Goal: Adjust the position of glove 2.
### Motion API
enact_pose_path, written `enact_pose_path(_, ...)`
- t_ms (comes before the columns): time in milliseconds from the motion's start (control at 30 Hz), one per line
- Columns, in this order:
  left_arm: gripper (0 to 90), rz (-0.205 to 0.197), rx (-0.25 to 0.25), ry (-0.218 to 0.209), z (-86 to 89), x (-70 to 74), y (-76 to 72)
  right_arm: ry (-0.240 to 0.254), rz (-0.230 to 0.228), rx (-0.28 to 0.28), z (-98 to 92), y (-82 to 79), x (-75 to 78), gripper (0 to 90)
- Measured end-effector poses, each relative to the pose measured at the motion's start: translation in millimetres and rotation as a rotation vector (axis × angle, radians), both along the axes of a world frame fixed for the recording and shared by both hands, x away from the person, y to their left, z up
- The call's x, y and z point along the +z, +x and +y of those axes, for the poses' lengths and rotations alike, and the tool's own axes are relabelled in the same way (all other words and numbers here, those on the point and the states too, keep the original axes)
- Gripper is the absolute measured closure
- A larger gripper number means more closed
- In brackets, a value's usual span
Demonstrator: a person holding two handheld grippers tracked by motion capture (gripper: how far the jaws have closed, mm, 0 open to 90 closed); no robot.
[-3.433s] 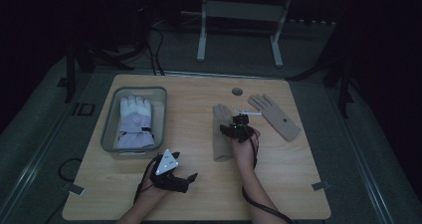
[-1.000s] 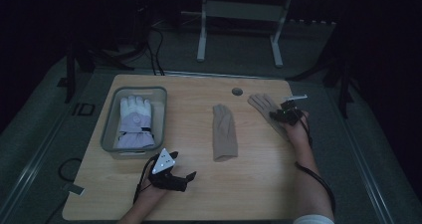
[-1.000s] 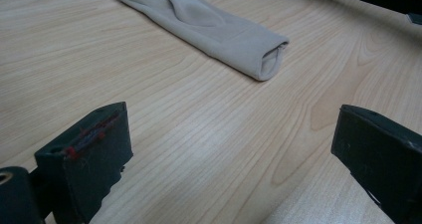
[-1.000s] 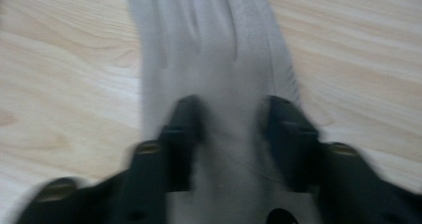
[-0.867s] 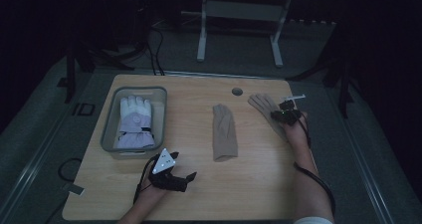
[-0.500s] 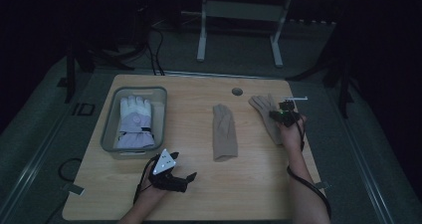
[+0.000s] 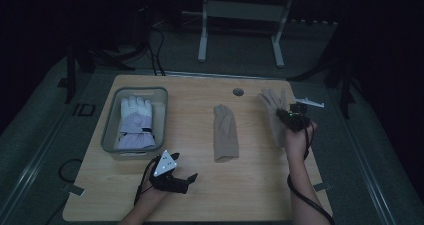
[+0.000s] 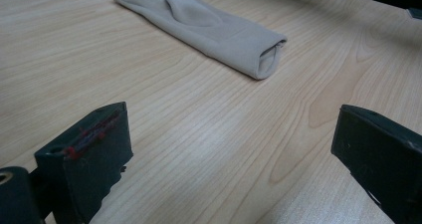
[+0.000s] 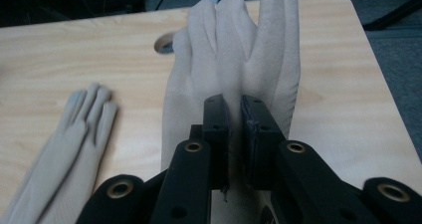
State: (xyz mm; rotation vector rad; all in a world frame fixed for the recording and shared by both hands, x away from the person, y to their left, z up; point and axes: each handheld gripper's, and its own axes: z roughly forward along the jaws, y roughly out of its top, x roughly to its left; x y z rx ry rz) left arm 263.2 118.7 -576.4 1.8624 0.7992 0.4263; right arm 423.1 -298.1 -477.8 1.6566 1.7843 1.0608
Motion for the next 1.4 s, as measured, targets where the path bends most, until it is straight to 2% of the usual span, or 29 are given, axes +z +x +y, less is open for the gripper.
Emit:
enact_pose_path(67,2.5,-0.003,0.000,-0.002,0.4,0.0,-0.3,0.012,0.011,-0.015,-2.1,-8.3,-4.6,82.0)
enact_pose_path(133,2.5,-0.004,0.002,-0.007,0.1,-0.1,-0.6,-0.005,0.021,-0.031,-4.3,-16.0,-10.1,81.9)
enact_pose_path(233,2.5,-0.008,-0.002,0.002,-0.1,0.0,-0.7,-0.003,0.035,-0.055,-8.2,-29.0,-18.5,81.9)
enact_pose_path(300,2.6,-0.009,0.002,0.006,-0.5,0.0,-1.0,-0.020,0.044,-0.052,-9.7,-36.0,-24.1,81.8)
enact_pose_path(367,2.5,-0.027,0.012,0.006,-0.5,0.1,-3.2,0.002,0.049,-0.062,-12.8,-41.9,-28.2,81.6)
enact_pose_path(467,2.5,-0.028,0.007,0.005,-0.8,0.0,-3.8,0.000,0.064,-0.079,-18.4,-50.7,-36.0,81.3)
enact_pose_path(567,2.5,-0.030,0.003,0.008,-1.2,0.0,-4.0,0.025,0.090,-0.110,-23.6,-59.3,-47.1,80.9)
enact_pose_path(633,2.5,-0.026,0.002,0.009,-1.1,0.2,-3.7,0.018,0.103,-0.122,-24.7,-63.0,-54.3,80.6)
enact_pose_path(767,2.5,-0.024,0.002,0.008,-0.9,0.1,-3.2,0.039,0.135,-0.145,-27.6,-66.3,-68.1,79.9)
enact_pose_path(833,2.5,-0.023,0.004,0.008,-0.9,0.1,-3.2,0.023,0.138,-0.142,-25.5,-66.5,-71.3,79.5)
enact_pose_path(967,2.5,-0.022,0.003,0.010,-1.0,0.1,-2.9,0.025,0.135,-0.145,-24.3,-66.6,-73.9,77.3)
enact_pose_path(1067,2.5,-0.022,0.006,0.009,-1.0,0.1,-3.1,0.090,0.113,-0.108,-29.8,-68.4,-71.7,70.1)
enact_pose_path(1167,2.5,-0.019,0.006,0.001,-0.4,0.0,-2.7,0.085,0.069,-0.042,-33.6,-72.8,-63.9,62.7)
enact_pose_path(1233,2.5,-0.017,0.004,-0.002,-0.1,0.0,-2.5,0.044,0.051,0.015,-35.3,-74.2,-56.8,57.8)
enact_pose_path(1300,2.6,-0.017,0.001,-0.001,-0.3,0.0,-2.5,0.018,0.042,0.083,-38.7,-73.3,-51.9,56.7)
enact_pose_path(1400,2.6,-0.019,0.001,0.003,-0.6,0.0,-2.6,-0.082,-0.003,0.190,-42.3,-72.8,-47.7,56.6)
